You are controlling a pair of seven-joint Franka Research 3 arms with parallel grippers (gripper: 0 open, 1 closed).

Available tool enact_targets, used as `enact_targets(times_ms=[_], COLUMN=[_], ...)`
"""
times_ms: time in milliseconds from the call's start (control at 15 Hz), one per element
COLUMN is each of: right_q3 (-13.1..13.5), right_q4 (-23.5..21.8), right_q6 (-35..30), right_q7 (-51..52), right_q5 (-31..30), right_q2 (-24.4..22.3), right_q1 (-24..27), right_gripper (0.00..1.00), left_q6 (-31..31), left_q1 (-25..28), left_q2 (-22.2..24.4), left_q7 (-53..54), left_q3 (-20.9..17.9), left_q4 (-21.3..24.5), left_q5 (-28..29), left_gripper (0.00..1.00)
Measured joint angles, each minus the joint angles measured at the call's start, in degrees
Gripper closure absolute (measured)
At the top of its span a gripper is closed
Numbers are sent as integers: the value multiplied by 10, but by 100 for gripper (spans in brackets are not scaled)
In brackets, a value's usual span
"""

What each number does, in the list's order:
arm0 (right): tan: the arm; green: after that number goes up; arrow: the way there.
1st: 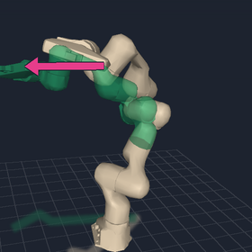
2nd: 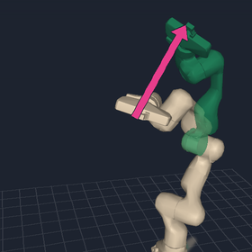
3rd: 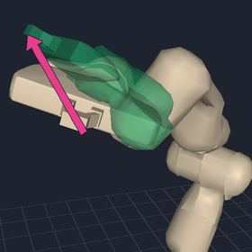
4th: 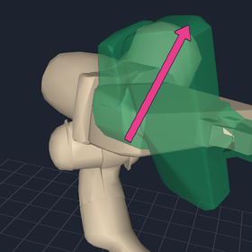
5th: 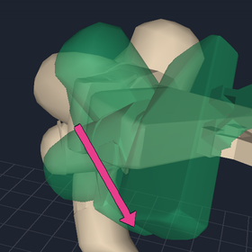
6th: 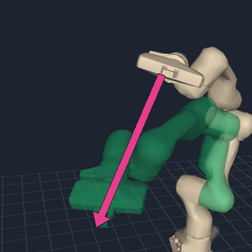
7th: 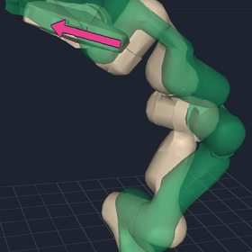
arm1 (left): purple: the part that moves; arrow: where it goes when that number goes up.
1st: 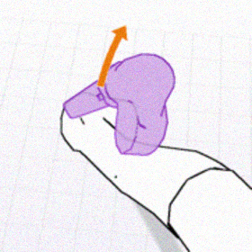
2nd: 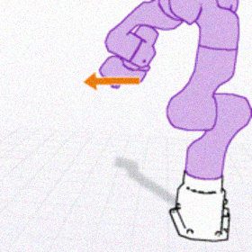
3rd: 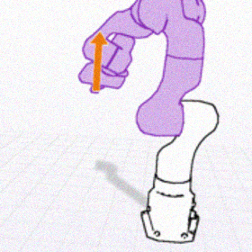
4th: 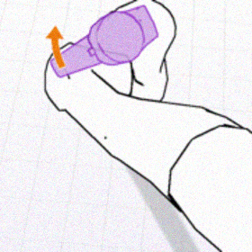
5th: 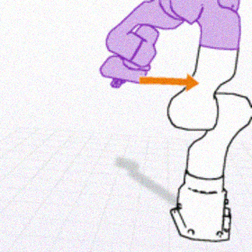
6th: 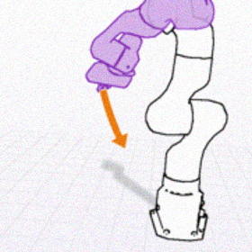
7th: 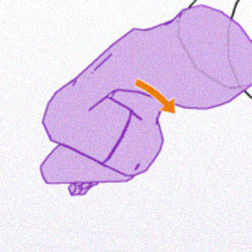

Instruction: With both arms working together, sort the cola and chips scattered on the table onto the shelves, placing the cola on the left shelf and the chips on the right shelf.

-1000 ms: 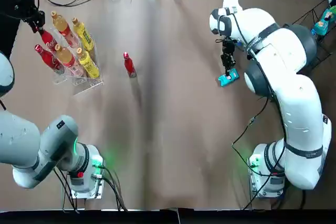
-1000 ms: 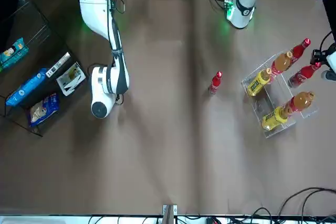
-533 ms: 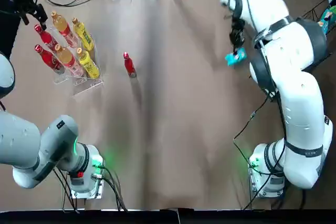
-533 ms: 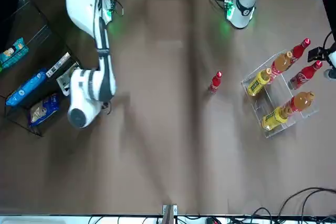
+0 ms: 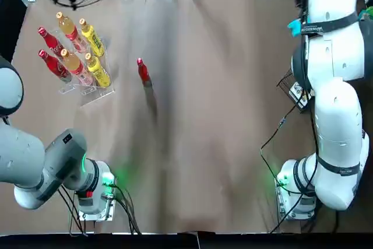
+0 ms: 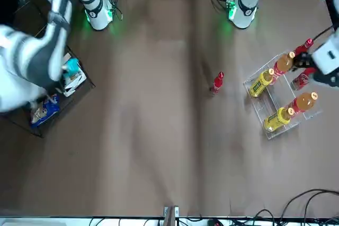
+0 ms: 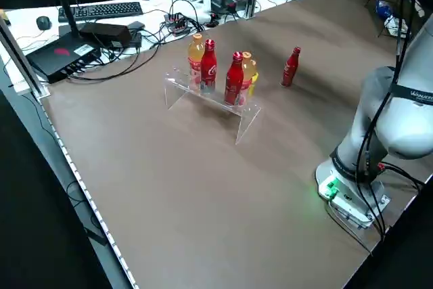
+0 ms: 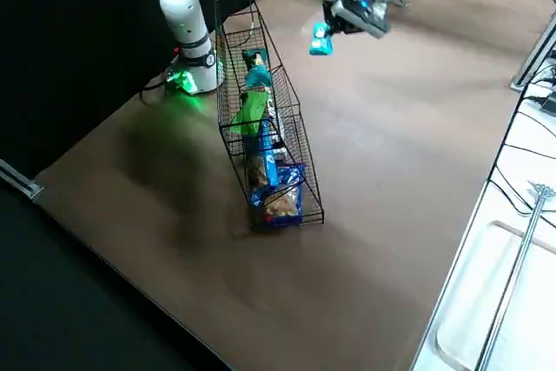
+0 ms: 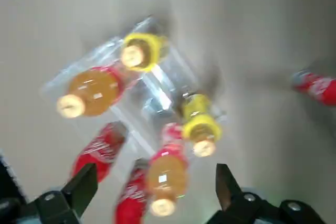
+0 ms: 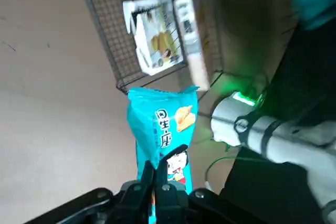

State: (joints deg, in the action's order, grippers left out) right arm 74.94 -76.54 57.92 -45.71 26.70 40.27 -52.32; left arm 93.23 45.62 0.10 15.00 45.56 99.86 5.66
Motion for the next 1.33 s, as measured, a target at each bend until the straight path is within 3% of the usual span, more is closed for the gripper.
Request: enact_targets(times_ms=[267,333,400,467,667,933,1333], right_q3=[145,174,220,234,244,243,241], right_q4=[8,8,8,6,-27,-89,-132], right_q6=[-35,-45,-72,-81,-85,-61,-29], right_q7=[116,140,195,219,249,249,251], right_q5=[-2,-10,-38,-53,-84,-101,-122], right_q2=[-7,-7,-8,-8,-8,-5,-5], right_q1=[-44,-54,-66,-69,-81,-93,-92], right_gripper=[97,97,97,97,97,97,97], left_q6=[1,15,67,101,166,216,302], left_q1=[-16,-38,-90,-112,-147,-151,-163], left_q2=[-7,-10,-16,-18,-19,-19,-42], left_q7=[-162,-206,-293,-328,-392,-398,-410], left_q3=[104,117,123,124,126,130,133], left_q4=[44,67,126,158,225,257,279], left_q5=[-21,-21,-21,-21,-21,-21,-22], left_gripper=[0,0,0,0,1,1,8])
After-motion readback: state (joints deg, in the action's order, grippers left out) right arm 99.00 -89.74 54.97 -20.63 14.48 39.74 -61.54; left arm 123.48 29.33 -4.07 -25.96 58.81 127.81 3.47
